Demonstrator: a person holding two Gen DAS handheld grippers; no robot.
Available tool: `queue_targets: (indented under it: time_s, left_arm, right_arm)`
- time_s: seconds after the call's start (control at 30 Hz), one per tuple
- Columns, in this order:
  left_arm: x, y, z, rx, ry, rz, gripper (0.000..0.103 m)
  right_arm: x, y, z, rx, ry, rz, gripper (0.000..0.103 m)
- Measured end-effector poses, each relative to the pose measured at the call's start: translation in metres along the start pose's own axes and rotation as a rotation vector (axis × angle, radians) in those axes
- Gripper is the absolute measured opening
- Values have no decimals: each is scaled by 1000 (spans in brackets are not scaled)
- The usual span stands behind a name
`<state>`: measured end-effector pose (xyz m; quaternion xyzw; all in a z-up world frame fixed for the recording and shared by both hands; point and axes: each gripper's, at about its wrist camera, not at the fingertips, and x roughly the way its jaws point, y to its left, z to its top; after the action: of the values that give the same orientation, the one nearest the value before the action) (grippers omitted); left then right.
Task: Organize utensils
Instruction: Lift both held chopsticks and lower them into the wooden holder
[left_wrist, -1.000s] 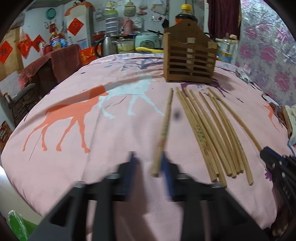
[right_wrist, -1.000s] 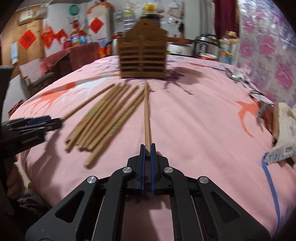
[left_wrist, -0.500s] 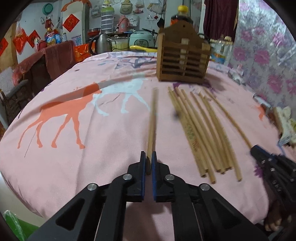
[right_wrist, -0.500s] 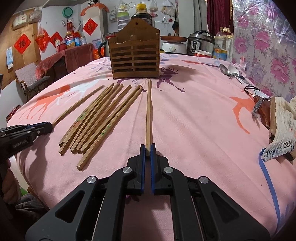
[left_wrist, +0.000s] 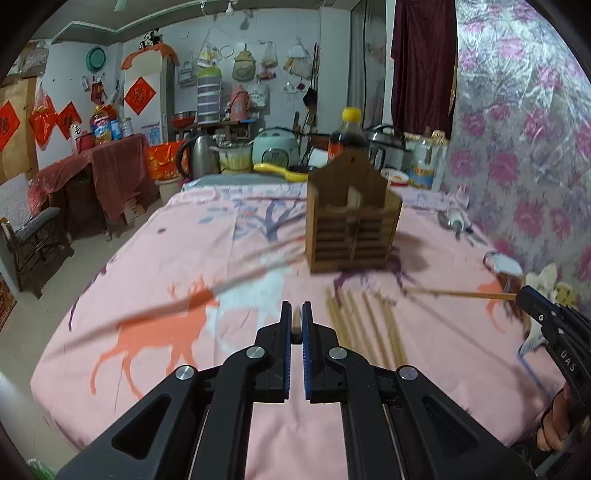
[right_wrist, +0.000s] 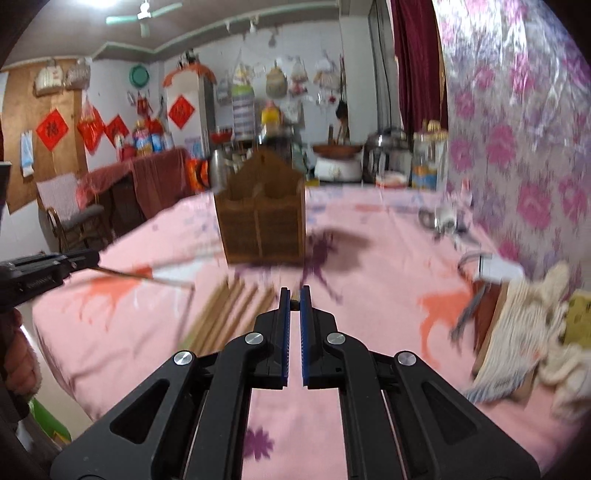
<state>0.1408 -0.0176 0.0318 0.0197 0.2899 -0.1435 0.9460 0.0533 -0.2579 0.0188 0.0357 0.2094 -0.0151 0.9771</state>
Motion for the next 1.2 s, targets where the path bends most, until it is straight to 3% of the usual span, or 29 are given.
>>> queue_targets:
  time_s: [0.5, 0.67, 0.83, 0.93, 1.0, 1.2]
  left_arm:
    - [39, -18, 120, 25, 10, -105, 6]
    - [31, -30, 174, 36, -97, -112, 6]
    - [21, -33, 224, -8, -254, -99, 6]
    - [31, -33, 233, -32, -315, -67, 6]
    - [56, -33, 232, -54, -300, -50, 6]
    - [118, -15, 217, -148, -185, -28, 6]
  right_arm:
    - [49, 4, 89, -11, 47, 101, 6]
    - [59, 5, 138, 12, -17, 115, 6]
    - [58, 7, 194, 34, -164, 117, 6]
    - [67, 9, 208, 40, -226, 101, 6]
    - [83, 11, 208, 46, -225, 92, 6]
    - [150, 10, 172, 54, -76, 35, 6]
